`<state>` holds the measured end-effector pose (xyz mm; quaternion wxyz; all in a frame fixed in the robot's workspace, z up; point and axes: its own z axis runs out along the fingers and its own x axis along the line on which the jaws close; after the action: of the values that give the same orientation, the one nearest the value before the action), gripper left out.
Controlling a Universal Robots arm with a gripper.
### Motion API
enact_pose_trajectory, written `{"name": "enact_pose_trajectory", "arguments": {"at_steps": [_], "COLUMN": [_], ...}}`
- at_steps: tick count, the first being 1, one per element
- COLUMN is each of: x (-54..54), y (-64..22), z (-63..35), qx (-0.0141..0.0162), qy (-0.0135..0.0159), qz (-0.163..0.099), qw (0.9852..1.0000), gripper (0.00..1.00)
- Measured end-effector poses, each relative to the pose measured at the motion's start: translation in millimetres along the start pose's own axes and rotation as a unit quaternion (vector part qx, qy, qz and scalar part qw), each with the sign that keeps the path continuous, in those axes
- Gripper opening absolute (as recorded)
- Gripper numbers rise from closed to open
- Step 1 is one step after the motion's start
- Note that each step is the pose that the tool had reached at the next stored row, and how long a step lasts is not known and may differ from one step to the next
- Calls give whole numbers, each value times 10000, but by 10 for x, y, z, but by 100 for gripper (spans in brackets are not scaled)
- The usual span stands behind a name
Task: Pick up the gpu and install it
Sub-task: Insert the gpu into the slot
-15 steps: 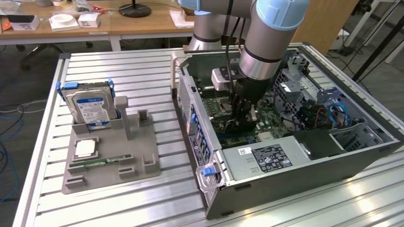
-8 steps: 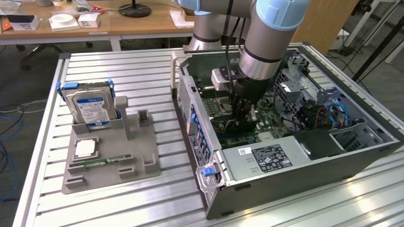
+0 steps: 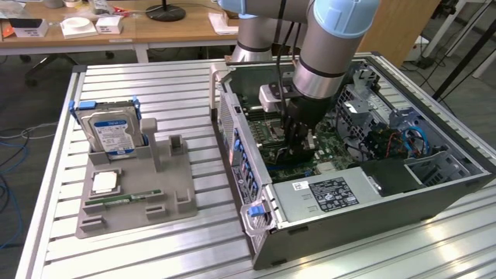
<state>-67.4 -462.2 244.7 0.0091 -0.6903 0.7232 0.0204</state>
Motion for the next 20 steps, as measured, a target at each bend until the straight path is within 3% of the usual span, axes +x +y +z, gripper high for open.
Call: {"name": "enact_pose_trajectory", "arguments": {"at_steps": [20], "x": [0], "y": [0], "z": [12], "qx": [1], "qy": [-3], "qz": [0], "qw": [10000], "gripper": [26]}}
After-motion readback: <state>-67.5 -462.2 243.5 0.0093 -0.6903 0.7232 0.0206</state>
